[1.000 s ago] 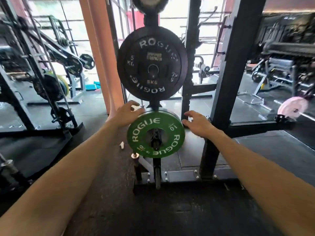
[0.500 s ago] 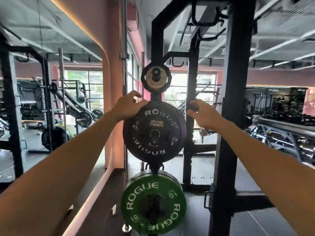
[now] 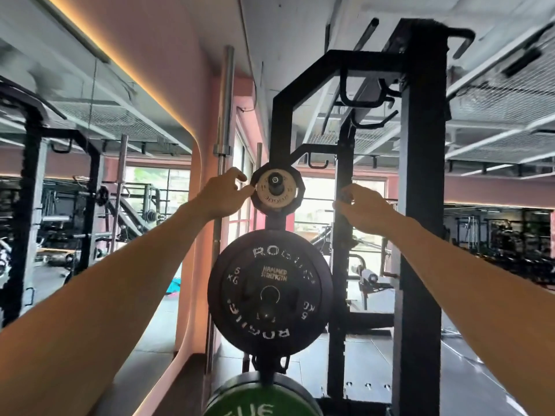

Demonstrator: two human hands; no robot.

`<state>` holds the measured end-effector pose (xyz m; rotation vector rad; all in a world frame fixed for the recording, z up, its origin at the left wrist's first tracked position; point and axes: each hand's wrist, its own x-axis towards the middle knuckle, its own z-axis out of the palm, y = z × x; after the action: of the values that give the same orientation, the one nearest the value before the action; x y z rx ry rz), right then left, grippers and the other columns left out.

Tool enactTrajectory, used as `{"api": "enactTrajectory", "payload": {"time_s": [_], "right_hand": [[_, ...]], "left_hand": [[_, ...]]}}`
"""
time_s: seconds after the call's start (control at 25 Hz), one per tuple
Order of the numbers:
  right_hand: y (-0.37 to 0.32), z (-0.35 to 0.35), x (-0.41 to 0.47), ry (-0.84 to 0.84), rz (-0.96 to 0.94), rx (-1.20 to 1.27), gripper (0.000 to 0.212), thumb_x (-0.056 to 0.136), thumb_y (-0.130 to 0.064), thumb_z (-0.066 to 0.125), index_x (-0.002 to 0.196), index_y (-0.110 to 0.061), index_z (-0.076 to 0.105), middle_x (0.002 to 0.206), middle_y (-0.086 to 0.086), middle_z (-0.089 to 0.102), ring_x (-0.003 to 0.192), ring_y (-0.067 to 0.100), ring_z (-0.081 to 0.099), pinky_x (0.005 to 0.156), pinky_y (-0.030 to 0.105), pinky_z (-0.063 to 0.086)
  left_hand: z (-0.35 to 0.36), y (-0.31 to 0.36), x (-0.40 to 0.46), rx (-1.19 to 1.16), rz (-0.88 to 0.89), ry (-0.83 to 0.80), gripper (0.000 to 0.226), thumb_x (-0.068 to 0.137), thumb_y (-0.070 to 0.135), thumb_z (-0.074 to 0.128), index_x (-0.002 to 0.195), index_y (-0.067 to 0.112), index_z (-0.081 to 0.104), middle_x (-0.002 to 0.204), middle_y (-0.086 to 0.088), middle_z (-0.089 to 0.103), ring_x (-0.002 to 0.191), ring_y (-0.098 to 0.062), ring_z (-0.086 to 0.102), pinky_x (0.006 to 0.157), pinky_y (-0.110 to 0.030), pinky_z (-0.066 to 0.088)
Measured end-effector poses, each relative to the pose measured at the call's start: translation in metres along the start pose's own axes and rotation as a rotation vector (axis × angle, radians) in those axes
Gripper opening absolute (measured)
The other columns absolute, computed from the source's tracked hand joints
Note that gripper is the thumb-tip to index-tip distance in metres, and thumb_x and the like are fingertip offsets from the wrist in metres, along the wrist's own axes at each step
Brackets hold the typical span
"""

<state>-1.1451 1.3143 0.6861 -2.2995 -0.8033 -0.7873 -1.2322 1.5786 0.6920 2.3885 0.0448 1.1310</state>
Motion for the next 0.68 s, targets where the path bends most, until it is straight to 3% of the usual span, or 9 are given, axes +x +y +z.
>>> {"api": "enactTrajectory", "payload": {"time_s": [0.16, 0.36, 0.56, 0.68], "right_hand": [[0.015, 0.038, 0.05, -0.008, 0.008, -0.012, 0.047, 0.097, -0.034, 0.05, 0.137, -0.01, 0.045, 0.139, 0.009, 0.05, 0.124, 0.026, 0.049, 0.1, 0.037, 0.04], [0.033, 0.097, 0.132, -0.005, 0.009, -0.018, 0.049, 0.097, -0.036, 0.048, 0.139, -0.009, 0.043, 0.137, 0.01, 0.051, 0.126, 0.025, 0.048, 0.097, 0.03, 0.036], [0.045, 0.143, 0.209, 0.007, -0.001, 0.005, 0.036, 0.098, -0.03, 0.048, 0.122, -0.004, 0.052, 0.115, 0.014, 0.062, 0.103, 0.028, 0.057, 0.081, 0.032, 0.041], [0.047, 0.158, 0.234, 0.029, 0.023, 0.04, 0.035, 0.1, -0.026, 0.046, 0.116, 0.003, 0.056, 0.107, 0.02, 0.064, 0.099, 0.034, 0.061, 0.08, 0.038, 0.046]], "left_hand": [[0.031, -0.039, 0.048, 0.008, -0.017, 0.009, 0.038, 0.098, 0.031, 0.051, 0.131, 0.013, 0.047, 0.121, -0.014, 0.061, 0.106, -0.031, 0.058, 0.085, -0.032, 0.042], [0.075, -0.09, 0.124, 0.084, 0.01, -0.016, 0.042, 0.1, 0.032, 0.048, 0.137, 0.011, 0.046, 0.13, -0.015, 0.058, 0.116, -0.03, 0.055, 0.091, -0.031, 0.04], [0.116, -0.12, 0.204, 0.114, 0.055, 0.009, 0.039, 0.102, 0.03, 0.044, 0.133, 0.007, 0.051, 0.125, -0.013, 0.062, 0.11, -0.028, 0.058, 0.081, -0.025, 0.036], [0.135, -0.123, 0.233, 0.143, 0.084, 0.018, 0.042, 0.103, 0.034, 0.04, 0.128, 0.004, 0.053, 0.123, -0.015, 0.063, 0.111, -0.033, 0.058, 0.08, -0.028, 0.037]]}}
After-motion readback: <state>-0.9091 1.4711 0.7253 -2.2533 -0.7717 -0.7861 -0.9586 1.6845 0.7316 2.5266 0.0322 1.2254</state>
